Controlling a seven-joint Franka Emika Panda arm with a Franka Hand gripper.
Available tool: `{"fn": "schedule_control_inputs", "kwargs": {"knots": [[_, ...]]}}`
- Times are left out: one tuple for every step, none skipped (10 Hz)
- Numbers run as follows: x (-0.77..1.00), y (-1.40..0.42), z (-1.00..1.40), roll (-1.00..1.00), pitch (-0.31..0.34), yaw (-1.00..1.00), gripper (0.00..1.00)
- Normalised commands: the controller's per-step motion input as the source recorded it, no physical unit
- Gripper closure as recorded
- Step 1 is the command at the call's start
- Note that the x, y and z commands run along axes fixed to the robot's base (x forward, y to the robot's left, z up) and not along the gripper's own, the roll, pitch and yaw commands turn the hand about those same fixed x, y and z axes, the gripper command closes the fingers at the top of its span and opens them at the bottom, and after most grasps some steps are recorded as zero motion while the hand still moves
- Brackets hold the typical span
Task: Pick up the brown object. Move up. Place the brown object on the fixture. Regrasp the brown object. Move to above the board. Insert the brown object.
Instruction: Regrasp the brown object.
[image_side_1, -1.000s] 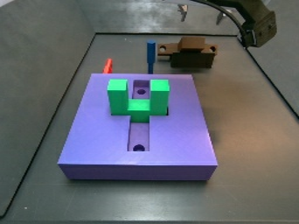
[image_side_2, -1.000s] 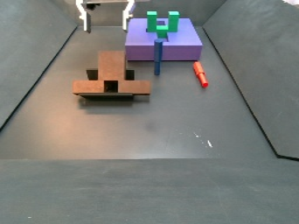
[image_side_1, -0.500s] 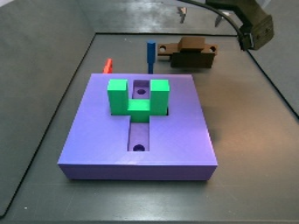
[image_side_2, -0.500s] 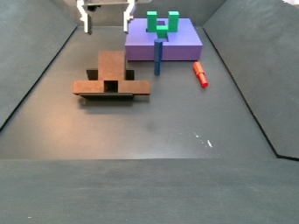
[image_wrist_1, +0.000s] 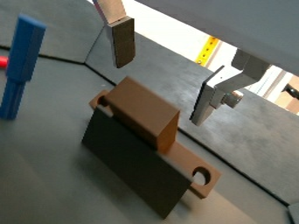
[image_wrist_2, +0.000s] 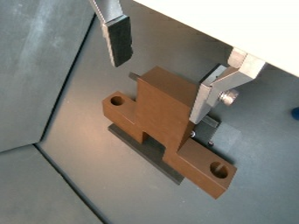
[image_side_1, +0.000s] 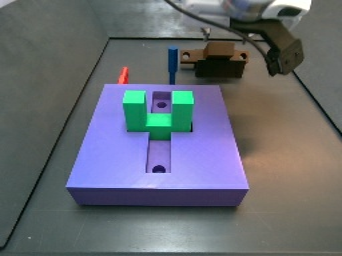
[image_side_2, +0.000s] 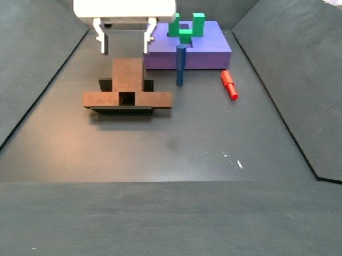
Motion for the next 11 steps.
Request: {"fn": "schedule_control_inputs", "kwargs": {"knots": [[-0.2,0.0,-0.31,0.17,-0.214,0.0,0.0],[-0.15,0.0,-0.26,0.07,-0.206,0.06,0.0],[0.0,0.0,-0.25,0.03,-0.151,0.19,0.0],[0.09,0.0,-0.24,0.12,-0.071,0.28,0.0],[0.16,0.0,-0.17,0.17,0.0,0.27,0.0],[0.19,0.0,-0.14,0.28,0.0,0.17,0.0],[0.17,0.0,-0.13,0.44,0.026,0.0,0.0],[0.11,0.0,-0.17,0.6,0.043,0.0,0.0],[0.09,0.0,-0.15,0.65,0.057,-0.05,0.0],[0.03,0.0,-0.19,0.49,0.0,-0.01,0.0],[0.06,0.0,-0.07,0.35,0.034,0.0,0.0]]}}
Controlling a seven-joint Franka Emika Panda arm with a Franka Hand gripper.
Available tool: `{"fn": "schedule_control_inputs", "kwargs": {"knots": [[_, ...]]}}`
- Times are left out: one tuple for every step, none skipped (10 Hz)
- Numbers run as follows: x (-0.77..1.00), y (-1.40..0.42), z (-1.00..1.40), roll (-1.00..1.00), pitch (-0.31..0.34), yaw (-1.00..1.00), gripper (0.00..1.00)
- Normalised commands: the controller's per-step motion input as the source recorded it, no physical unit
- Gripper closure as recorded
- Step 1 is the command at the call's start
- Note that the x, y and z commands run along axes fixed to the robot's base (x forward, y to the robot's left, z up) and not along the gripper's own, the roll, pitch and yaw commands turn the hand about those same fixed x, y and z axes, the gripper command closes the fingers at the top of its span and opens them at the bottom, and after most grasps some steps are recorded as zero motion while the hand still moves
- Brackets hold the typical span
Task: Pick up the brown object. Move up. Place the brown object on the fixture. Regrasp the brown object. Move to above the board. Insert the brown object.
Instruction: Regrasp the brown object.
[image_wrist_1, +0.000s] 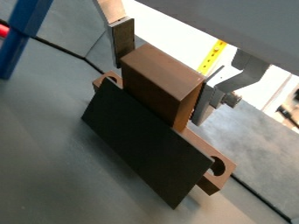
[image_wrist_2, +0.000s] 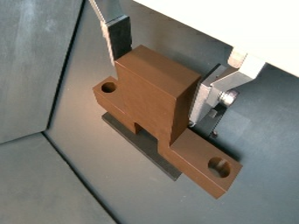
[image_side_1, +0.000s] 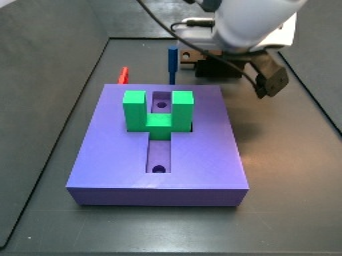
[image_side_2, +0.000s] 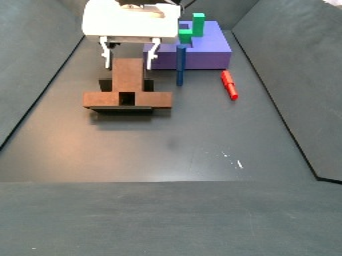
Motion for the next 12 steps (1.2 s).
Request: {"fn": "schedule_control_inputs", "kwargs": {"knots": [[0.1,0.03,0.0,0.25,0.166,0.0,0.0],[0.06,0.0,0.0,0.13,0.14,0.0,0.0],[0.09,0.0,0.0,0.07,0.103,0.0,0.0],[0.01,0.0,0.0,0.03,0.031,0.0,0.0],[0.0,0.0,0.0,0.0,0.0,0.0,0.0],[0.0,0.0,0.0,0.0,0.0,0.0,1.0],[0.0,0.0,0.0,0.0,0.0,0.0,1.0],[0.0,0.0,0.0,0.0,0.0,0.0,1.0],[0.0,0.0,0.0,0.0,0.0,0.0,1.0],[0.0,0.0,0.0,0.0,0.0,0.0,1.0],[0.0,0.0,0.0,0.0,0.0,0.0,1.0],[0.0,0.0,0.0,0.0,0.0,0.0,1.0]]}}
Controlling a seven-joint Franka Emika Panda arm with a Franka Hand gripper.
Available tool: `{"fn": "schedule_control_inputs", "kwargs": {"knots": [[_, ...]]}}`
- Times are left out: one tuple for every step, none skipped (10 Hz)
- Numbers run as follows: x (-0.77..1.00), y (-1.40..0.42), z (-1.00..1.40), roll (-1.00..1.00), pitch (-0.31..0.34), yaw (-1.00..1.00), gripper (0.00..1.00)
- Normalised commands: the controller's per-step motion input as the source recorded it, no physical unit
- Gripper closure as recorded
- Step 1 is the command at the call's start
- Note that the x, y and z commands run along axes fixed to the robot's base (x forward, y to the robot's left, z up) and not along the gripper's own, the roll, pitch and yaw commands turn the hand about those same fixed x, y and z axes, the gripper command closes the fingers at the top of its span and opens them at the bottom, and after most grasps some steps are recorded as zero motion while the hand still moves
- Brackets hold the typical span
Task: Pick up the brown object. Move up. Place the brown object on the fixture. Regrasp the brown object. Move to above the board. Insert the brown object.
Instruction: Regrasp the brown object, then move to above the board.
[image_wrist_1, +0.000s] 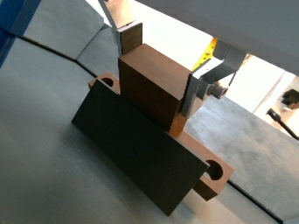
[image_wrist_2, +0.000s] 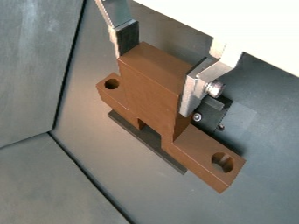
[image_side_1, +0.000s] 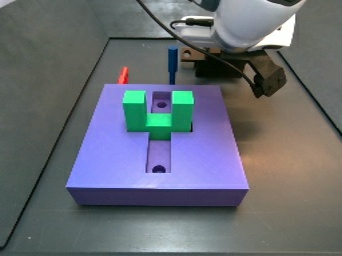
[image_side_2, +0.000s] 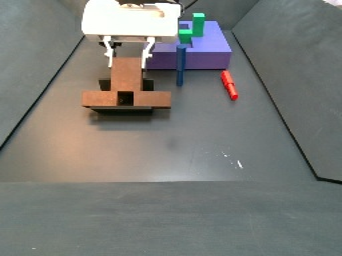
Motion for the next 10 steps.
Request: {"fn": "schedule_control_inputs", "kwargs": {"knots": [[0.0,0.0,0.0,0.0,0.0,0.0,1.0],[0.0,0.0,0.0,0.0,0.0,0.0,1.0],[0.0,0.0,0.0,0.0,0.0,0.0,1.0],[0.0,0.0,0.0,0.0,0.0,0.0,1.0],[0.0,0.0,0.0,0.0,0.0,0.0,1.0],[0.0,0.0,0.0,0.0,0.0,0.0,1.0],[0.0,0.0,0.0,0.0,0.0,0.0,1.0],[0.0,0.0,0.0,0.0,0.0,0.0,1.0],[0.0,0.0,0.0,0.0,0.0,0.0,1.0],[0.0,0.0,1.4,0.0,0.0,0.0,1.0]]}}
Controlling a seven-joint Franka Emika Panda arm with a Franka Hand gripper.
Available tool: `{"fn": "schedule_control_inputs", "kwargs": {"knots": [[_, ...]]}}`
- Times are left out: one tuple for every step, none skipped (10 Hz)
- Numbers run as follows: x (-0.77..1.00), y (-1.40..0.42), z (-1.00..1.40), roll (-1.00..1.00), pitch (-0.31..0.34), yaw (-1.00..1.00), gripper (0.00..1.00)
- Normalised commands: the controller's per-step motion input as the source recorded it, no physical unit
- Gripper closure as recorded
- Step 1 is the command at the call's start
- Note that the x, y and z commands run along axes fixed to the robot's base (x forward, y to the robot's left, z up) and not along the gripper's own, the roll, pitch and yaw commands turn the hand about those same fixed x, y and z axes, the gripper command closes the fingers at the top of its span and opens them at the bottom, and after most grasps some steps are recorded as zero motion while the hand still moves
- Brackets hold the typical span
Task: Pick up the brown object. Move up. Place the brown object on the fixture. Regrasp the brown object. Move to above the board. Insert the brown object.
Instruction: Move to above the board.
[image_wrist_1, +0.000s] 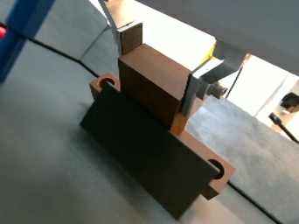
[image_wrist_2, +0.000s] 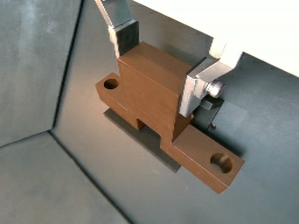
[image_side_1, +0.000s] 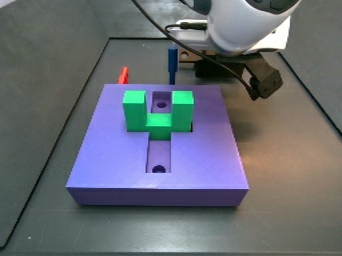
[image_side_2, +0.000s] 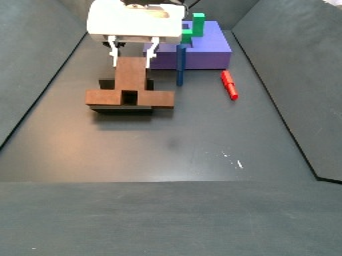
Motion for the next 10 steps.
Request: {"fn": "schedule_control_inputs", "kwargs": {"knots": [[0.02,0.01,1.4,-0.05,-0.029,0.0,1.0],[0.01,0.02,1.4,-0.11,-0.026,-0.02,1.0],[0.0,0.03,1.4,-0.07,-0.023,-0.02,1.0],[0.01,0.02,1.4,-0.05,0.003,-0.03,1.0],[0.01,0.02,1.4,-0.01,0.024,-0.03,1.0],[0.01,0.02,1.4,0.0,0.028,-0.02,1.0],[0.01,0.0,0.83,-0.02,0.054,-0.02,1.0],[0.02,0.0,0.46,0.0,0.068,-0.01,1.0],[0.03,-0.02,0.22,0.01,0.085,0.01,1.0],[0.03,-0.02,0.18,0.0,0.087,0.02,1.0]]}}
